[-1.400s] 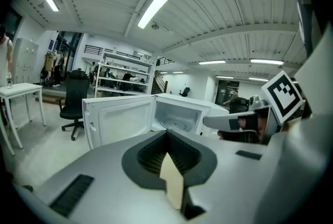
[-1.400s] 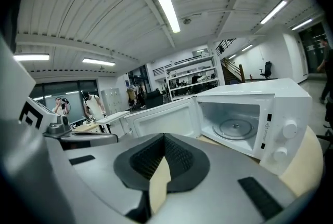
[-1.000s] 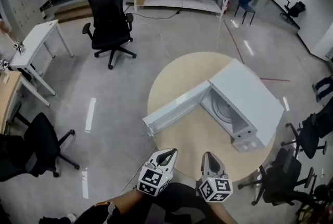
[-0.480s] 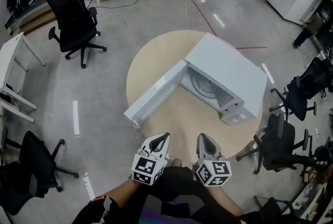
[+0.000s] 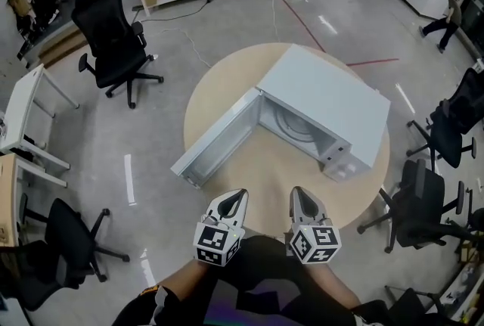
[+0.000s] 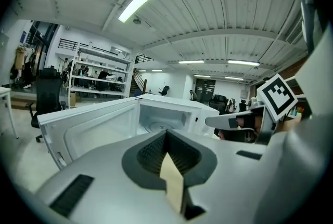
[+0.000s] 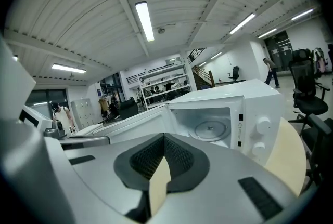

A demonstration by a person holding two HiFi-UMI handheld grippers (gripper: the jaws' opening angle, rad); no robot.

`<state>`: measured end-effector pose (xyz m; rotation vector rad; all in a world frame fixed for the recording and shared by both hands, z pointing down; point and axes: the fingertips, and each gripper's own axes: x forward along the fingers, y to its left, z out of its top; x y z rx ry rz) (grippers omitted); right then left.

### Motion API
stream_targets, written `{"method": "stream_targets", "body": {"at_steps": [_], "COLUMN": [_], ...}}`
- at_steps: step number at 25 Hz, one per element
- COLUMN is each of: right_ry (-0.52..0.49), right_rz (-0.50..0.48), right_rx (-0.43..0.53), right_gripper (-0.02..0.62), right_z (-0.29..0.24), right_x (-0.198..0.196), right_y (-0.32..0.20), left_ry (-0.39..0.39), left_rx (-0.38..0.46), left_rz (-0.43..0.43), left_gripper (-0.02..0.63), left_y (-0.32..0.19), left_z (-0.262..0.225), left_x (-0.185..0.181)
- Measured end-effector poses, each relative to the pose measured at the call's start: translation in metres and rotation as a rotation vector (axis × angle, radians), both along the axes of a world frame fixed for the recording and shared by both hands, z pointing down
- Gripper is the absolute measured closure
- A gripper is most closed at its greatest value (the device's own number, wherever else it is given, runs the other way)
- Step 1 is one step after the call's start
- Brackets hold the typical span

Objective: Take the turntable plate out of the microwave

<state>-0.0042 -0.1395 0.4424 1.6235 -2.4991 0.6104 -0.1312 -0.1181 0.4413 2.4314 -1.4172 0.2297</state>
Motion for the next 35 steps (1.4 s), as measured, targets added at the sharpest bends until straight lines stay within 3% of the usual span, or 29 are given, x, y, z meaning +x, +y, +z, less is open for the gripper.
{"method": "stream_targets", "body": {"at_steps": [18, 35], "right_ry": [-0.064, 0.039], "right_rz": [-0.02, 0.138], "right_rx": [-0.011, -0.052], "right_gripper": [0.578, 0.578], "right_z": [0.02, 0.023], "right_x": [0.079, 0.07], "right_y": [-0.028, -0.061], "left_ry": [-0.054, 0.042], "left_rx": [-0.051, -0.117], "left_rz": [-0.028, 0.129], "left_gripper": [0.56, 0.56], "left_y": [-0.033, -0.099], "left_z": [0.007, 0.032], "left_x": [0.083, 0.074]}}
